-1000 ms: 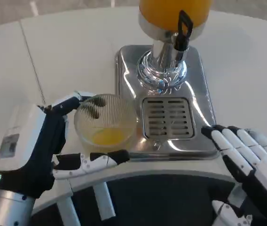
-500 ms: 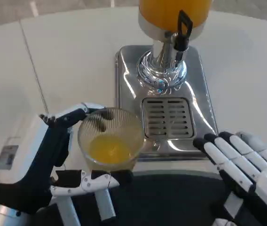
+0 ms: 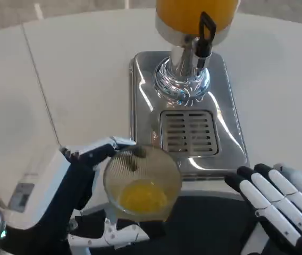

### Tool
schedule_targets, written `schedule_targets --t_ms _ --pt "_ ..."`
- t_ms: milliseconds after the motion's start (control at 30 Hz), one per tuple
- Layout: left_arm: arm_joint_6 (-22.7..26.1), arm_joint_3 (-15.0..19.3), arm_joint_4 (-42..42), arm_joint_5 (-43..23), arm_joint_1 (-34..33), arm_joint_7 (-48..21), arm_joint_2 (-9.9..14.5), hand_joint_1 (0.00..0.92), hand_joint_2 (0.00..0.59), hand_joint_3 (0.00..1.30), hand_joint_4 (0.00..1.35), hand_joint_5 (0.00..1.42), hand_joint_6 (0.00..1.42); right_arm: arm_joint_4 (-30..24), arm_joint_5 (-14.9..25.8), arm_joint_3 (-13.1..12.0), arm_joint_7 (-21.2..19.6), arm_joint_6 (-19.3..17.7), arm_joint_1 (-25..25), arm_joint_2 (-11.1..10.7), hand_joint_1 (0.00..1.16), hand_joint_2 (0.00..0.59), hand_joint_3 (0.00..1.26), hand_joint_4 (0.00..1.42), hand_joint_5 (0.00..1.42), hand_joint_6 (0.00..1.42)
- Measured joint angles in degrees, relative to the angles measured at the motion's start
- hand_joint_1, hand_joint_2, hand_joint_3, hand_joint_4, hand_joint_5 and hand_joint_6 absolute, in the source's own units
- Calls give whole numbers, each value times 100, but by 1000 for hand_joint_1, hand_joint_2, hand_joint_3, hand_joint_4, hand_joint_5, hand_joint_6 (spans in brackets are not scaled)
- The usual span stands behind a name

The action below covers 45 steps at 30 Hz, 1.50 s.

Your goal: Grasp the cup under the faucet to collect the drink, then remove the cup.

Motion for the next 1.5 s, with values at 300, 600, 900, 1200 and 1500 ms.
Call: schedule_targets --t_ms 300,600,900,1200,1500 --pt "-47 -61 -113 17 104 -13 -115 550 10 1024 1244 1424 1424 -147 -224 142 97 36 45 287 28 580 0 0 0 0" --pt "-50 -122 -113 53 16 -18 -238 550 10 1024 1244 1424 1424 -199 -830 603 141 114 183 647 17 580 0 0 0 0" --pt "-50 -134 -113 53 8 -80 -251 550 10 1034 1244 1424 1424 -200 -1063 856 111 217 200 853 9 580 0 0 0 0" --pt "-50 -136 -113 53 9 -84 -274 550 10 1034 1244 1424 1424 -399 -1098 884 105 441 186 1005 8 586 0 0 0 0" --pt "-51 -138 -113 53 9 -84 -296 550 10 1034 1244 1424 1424 -515 -1099 916 106 617 177 1021 16 586 0 0 0 0"
